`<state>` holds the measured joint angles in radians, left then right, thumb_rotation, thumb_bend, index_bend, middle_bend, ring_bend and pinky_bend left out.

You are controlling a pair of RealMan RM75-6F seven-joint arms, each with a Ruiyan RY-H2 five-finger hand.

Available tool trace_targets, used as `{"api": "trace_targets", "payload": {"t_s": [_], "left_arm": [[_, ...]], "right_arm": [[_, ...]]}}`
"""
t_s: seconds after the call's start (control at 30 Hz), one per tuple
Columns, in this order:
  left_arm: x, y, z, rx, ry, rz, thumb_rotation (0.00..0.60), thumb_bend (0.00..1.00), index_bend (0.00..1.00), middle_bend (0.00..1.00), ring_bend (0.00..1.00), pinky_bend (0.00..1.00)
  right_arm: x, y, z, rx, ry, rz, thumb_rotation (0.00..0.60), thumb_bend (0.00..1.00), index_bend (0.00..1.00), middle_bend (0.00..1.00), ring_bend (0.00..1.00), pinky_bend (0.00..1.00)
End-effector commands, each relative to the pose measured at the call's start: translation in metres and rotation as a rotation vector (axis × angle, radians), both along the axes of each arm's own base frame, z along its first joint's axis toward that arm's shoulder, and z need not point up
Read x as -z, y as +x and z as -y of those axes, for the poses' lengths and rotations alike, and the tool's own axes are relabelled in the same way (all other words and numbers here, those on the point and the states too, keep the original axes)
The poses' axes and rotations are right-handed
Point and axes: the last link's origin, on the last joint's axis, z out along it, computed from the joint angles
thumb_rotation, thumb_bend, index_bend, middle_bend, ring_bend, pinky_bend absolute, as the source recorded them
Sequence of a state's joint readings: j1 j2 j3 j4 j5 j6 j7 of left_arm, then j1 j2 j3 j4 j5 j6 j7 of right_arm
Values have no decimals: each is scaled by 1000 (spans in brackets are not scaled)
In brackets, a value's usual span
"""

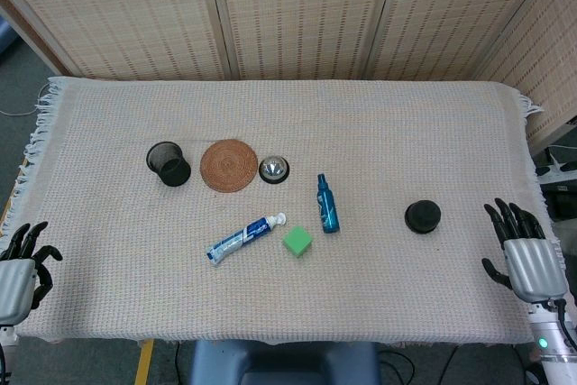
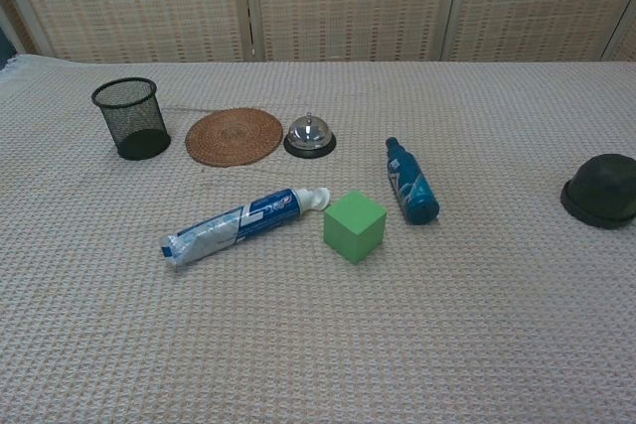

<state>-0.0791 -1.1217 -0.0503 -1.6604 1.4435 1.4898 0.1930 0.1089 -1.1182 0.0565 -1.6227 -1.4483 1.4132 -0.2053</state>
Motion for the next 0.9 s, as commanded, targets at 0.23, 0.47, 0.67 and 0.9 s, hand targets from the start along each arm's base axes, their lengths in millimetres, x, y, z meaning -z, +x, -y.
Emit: {"api": "trace_targets", "payload": {"t_s": [0.23,0.47,0.67,0.9], "left_arm": [[1,1,1,1,2,0,600,868,465,77,66,378],[1,1,-1,5,-1,7,600,481,454,49,66,376],[1,4,1,31,3,33,600,427,448,37,63,372],[2,1,0,40,5,12,600,422,337,0,8,368]], "right_arm": [[0,0,1,-3,-5,20,600,203,0,0,0,106],[3,-2,3,-1,3,21,600,203,0,0,0,106],[6,-1,5,-15,22,23,600,183,0,0,0,105],[8,-1,28,-15,29,26,600,138,0,0,0,102]]}}
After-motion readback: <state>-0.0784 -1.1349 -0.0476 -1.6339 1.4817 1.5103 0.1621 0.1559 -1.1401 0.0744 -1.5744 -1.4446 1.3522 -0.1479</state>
